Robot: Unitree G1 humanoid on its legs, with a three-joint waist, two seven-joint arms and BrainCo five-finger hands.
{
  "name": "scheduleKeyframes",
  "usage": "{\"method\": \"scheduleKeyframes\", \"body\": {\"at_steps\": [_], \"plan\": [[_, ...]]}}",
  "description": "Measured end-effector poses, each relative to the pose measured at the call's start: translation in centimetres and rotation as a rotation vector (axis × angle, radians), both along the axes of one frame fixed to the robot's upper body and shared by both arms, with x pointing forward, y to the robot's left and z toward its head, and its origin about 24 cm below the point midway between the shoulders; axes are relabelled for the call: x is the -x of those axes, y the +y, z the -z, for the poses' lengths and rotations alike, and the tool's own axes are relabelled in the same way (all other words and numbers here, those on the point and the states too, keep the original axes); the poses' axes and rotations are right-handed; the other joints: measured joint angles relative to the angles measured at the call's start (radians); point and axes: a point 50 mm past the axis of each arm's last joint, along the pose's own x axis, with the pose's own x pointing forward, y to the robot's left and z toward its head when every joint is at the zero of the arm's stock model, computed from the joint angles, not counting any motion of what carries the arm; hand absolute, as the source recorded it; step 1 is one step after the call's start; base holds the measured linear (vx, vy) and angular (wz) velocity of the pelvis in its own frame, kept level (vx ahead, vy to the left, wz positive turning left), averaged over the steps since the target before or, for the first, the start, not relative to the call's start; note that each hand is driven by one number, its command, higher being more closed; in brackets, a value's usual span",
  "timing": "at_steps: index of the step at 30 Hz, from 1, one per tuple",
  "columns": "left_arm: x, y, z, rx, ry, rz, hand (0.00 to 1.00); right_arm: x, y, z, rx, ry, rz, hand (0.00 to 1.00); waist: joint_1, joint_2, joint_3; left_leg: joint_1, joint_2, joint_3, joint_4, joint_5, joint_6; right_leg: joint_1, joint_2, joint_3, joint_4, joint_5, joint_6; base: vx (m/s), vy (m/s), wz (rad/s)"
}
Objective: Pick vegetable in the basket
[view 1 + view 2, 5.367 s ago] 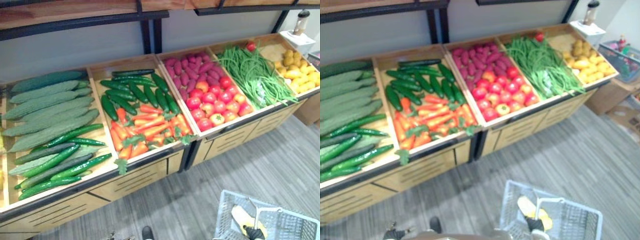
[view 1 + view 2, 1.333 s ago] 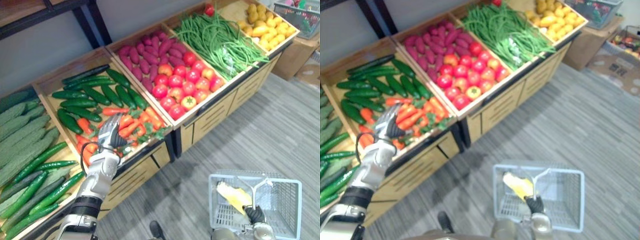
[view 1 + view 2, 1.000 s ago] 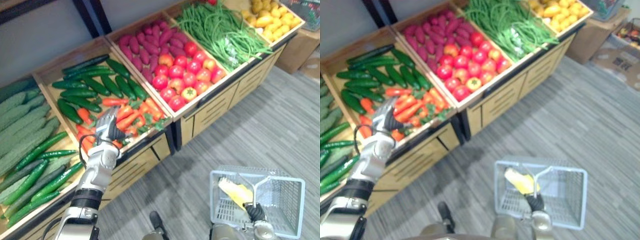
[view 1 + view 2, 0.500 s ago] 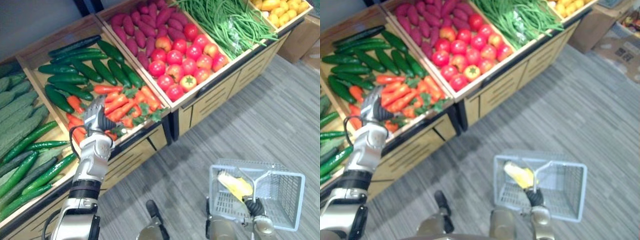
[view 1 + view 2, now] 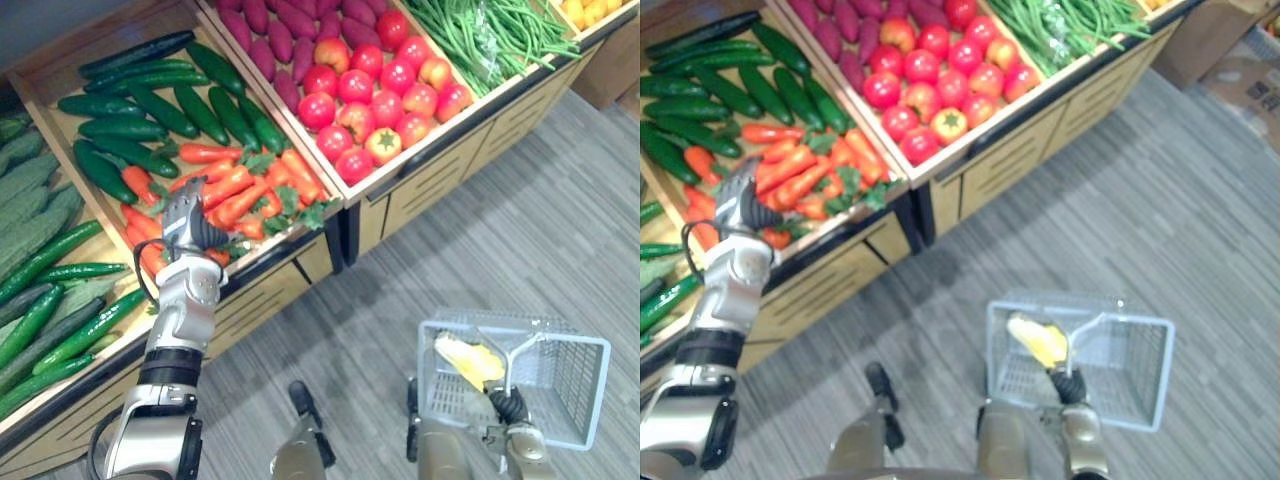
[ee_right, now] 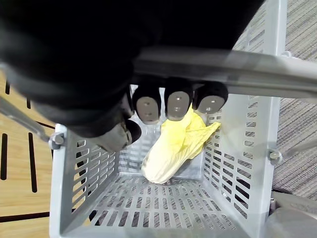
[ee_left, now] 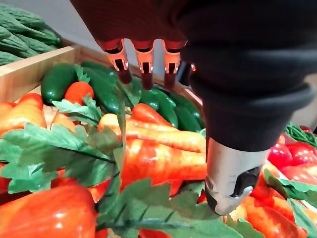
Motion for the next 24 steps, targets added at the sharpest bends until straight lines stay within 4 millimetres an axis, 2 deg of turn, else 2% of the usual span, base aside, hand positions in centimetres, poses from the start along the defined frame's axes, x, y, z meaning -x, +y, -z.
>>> {"method": "scheduleKeyframes", "body": {"at_steps": [11, 17, 18, 24], "plan": [[-0.5, -0.1, -0.6, 0.003, -0.012, 0.002, 0.0, -1.4, 0.7, -1.2, 0.019, -0.066, -0.056, 1.0, 0.0, -0.018, 0.027, -0.031, 0.005, 0.04, 0.003, 0.002, 0.001, -0.054, 0.007, 0.033, -0.002, 0.015, -0.008, 0.03, 0.0, -0.08], [-0.7, 0.4, -0.5, 0.018, 0.001, -0.023, 0.0, -1.9, 1.1, -1.6, 0.021, -0.089, -0.078, 1.0, 0.001, -0.024, 0.031, -0.027, 0.027, 0.077, 0.001, 0.004, -0.003, -0.07, 0.024, 0.062, -0.005, 0.03, -0.017, 0.02, -0.01, -0.17], [-0.8, 0.8, -0.4, 0.031, 0.01, -0.043, 1.0, -2.0, 1.1, -1.7, 0.022, -0.094, -0.081, 1.0, 0.0, -0.024, 0.031, -0.026, 0.031, 0.082, -0.002, 0.003, -0.005, -0.071, 0.029, 0.066, -0.007, 0.033, -0.017, -0.01, -0.025, -0.17], [-1.2, 1.3, -0.8, 0.034, 0.013, -0.077, 1.0, -1.9, 1.4, -2.0, 0.024, -0.113, -0.095, 1.0, -0.001, -0.03, 0.036, -0.023, 0.044, 0.12, -0.003, -0.006, -0.017, -0.084, 0.037, 0.095, -0.02, 0.05, -0.013, 0.0, -0.016, -0.16]]}}
